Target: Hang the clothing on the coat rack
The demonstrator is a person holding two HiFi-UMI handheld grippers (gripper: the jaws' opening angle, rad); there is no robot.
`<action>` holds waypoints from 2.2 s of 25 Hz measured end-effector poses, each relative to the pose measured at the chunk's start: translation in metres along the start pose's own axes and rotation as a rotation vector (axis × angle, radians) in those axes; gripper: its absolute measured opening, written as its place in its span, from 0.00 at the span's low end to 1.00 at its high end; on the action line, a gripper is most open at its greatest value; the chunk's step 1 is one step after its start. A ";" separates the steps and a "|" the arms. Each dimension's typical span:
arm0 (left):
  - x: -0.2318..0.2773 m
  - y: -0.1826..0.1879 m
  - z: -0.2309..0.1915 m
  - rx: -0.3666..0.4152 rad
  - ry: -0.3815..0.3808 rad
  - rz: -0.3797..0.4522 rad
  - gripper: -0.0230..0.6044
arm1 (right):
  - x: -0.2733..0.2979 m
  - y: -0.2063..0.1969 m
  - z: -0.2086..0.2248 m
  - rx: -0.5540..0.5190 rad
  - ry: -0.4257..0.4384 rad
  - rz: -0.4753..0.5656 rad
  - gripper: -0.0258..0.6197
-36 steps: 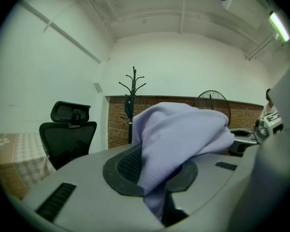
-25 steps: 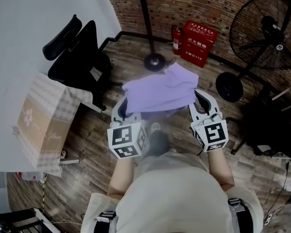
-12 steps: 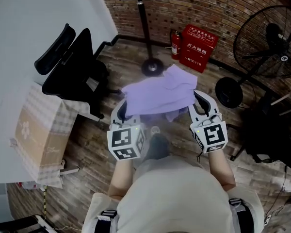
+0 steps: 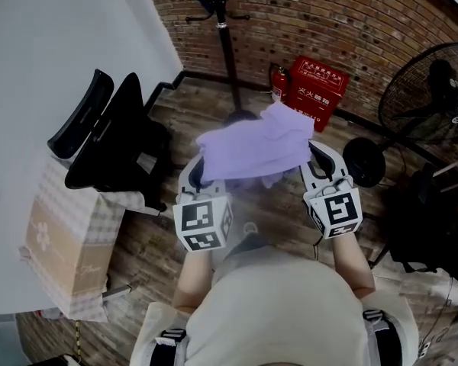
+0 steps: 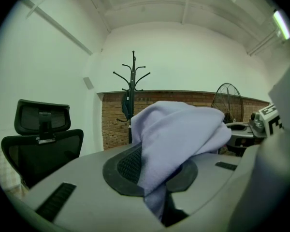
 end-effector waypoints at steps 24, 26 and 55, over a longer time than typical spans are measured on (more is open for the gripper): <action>0.188 0.065 -0.089 0.073 -0.140 0.015 0.11 | 0.179 0.018 0.060 -0.040 -0.138 0.004 0.11; 0.200 0.069 -0.088 0.068 -0.150 0.019 0.11 | 0.188 0.019 0.069 -0.040 -0.141 0.003 0.11; 0.452 0.131 -0.076 0.064 -0.067 0.018 0.11 | 0.389 0.008 0.268 -0.102 -0.084 0.061 0.11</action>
Point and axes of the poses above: the fingertips, and each gripper's own axes: x forward along the fingers, z to its right, y out of its top, the point moved 8 cm from there along -x, backward along the fingers
